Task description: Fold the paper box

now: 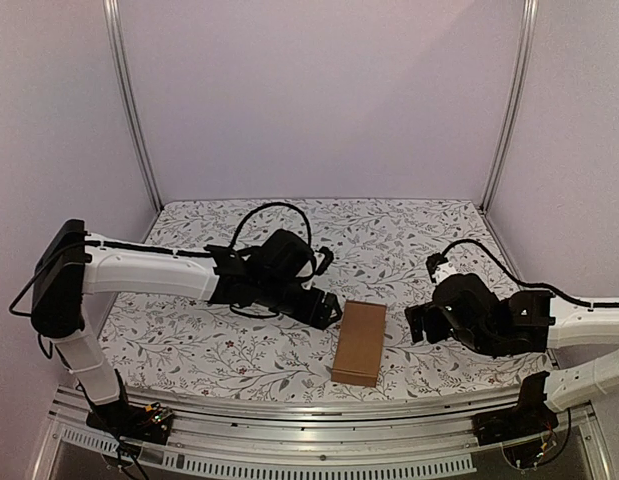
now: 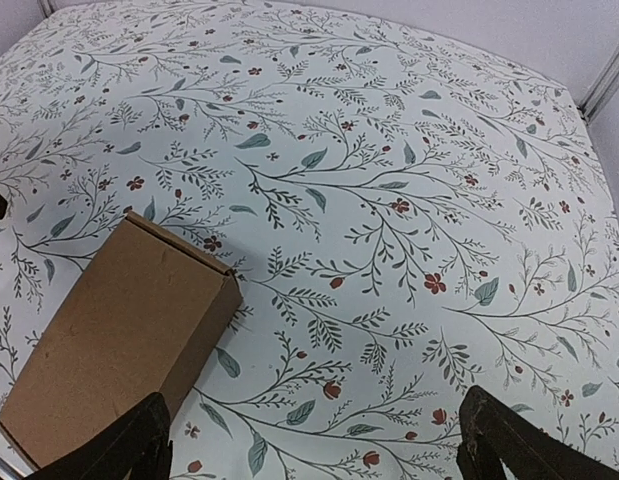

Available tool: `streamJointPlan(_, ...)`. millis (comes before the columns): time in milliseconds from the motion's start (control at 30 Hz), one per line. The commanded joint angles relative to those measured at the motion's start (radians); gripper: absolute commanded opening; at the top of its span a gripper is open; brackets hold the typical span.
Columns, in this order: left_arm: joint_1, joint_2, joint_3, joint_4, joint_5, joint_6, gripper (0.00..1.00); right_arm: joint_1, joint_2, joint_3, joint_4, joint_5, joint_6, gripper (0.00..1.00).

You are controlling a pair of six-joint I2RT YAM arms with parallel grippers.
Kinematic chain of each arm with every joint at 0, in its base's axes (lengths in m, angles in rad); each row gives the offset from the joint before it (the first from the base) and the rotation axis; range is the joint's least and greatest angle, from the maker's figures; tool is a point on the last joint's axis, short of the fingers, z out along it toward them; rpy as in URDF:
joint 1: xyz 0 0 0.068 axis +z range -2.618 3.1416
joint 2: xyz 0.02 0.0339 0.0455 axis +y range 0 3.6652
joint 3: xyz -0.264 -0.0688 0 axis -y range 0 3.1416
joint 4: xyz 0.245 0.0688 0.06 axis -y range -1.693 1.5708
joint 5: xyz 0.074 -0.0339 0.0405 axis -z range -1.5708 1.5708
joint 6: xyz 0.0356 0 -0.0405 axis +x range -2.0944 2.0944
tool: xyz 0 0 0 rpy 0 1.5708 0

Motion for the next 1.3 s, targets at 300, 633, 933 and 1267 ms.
streamJointPlan(300,-0.001,-0.182,0.009,-0.204,-0.235,0.116,1.0,0.001,0.01,0.193,-0.102,0.028,-0.134,0.99)
streamJointPlan(633,0.086,-0.389,0.012,-0.361,-0.29,0.154,1.0,0.002,0.065,0.394,-0.2,0.066,-0.231,0.99)
streamJointPlan(933,0.12,-0.61,0.053,-0.53,-0.362,0.225,1.0,0.001,0.01,0.448,-0.235,0.196,-0.32,0.99)
streamJointPlan(1267,0.12,-0.828,-0.152,-0.39,-0.364,0.317,0.99,0.001,-0.072,0.331,-0.143,0.224,-0.318,0.99)
